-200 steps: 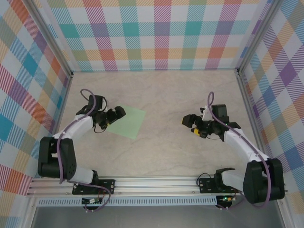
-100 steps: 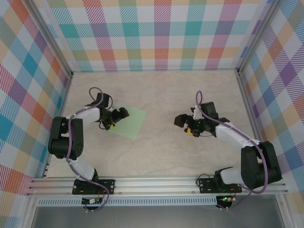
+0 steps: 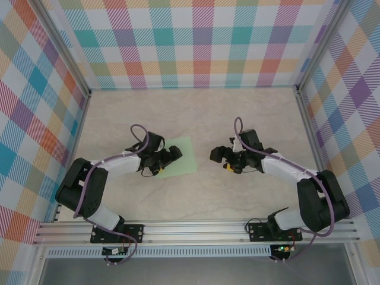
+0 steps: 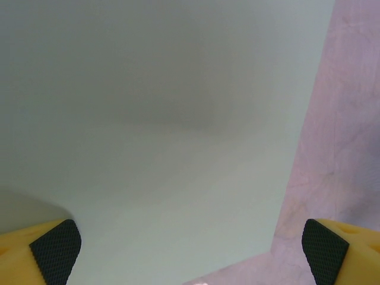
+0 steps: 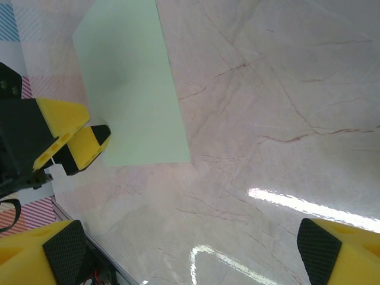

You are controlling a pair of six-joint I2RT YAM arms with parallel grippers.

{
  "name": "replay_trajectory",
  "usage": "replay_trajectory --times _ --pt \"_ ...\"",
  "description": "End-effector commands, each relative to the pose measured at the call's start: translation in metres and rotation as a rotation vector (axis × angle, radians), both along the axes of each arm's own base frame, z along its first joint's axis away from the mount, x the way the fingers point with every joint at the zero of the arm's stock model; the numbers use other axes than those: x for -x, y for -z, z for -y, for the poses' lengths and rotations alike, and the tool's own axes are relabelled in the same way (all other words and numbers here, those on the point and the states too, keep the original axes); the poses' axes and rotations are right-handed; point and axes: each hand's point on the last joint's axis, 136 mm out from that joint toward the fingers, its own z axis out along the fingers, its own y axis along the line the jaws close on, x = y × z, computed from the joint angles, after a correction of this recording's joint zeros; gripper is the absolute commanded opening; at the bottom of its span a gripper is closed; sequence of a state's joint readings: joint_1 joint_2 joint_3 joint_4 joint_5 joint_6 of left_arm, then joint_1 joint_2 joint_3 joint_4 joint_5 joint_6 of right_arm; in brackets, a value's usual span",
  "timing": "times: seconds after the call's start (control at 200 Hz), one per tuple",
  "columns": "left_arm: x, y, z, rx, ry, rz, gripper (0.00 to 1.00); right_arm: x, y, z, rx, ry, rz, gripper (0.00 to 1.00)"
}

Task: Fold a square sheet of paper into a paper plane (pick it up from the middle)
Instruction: Rotate the square sheet of paper at the center of the table, then move the square sheet of paper to the center of the table.

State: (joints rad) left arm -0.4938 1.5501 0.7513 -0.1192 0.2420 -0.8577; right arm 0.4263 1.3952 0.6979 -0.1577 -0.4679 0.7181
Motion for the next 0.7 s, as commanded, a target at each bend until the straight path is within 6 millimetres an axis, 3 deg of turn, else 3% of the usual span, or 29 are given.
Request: replay_trajectory --times 0.0,0.135,0.285,0.49,0.605,0.695 --pt "0.043 0.024 -0.003 -0.035 -0.028 -0.155 1.0 -0.006 -0.002 -0.013 -0.006 0.003 0.009 0.93" --pt "0.035 -0.008 -0.012 -0.055 -0.038 -0.05 1.0 -0.013 -0.006 -0.032 -0.002 -0.032 0.014 0.87" --pt "0.035 -0.041 -0.056 -0.21 -0.126 0.028 1.0 -0.027 -0.009 -0.062 0.005 -0.085 0.012 0.79" --pt "0.037 -0.054 -0.093 -0.18 -0.202 0.058 1.0 -0.044 0.004 -0.111 0.029 -0.158 -0.025 0.75" --pt "0.04 -0.06 -0.102 -0.181 -0.195 0.084 1.0 -0.056 0.012 -0.135 0.065 -0.199 -0.041 0.74" --pt "0.041 -0.066 -0.107 -0.186 -0.192 0.117 1.0 -0.068 0.023 -0.143 0.117 -0.207 -0.067 0.73"
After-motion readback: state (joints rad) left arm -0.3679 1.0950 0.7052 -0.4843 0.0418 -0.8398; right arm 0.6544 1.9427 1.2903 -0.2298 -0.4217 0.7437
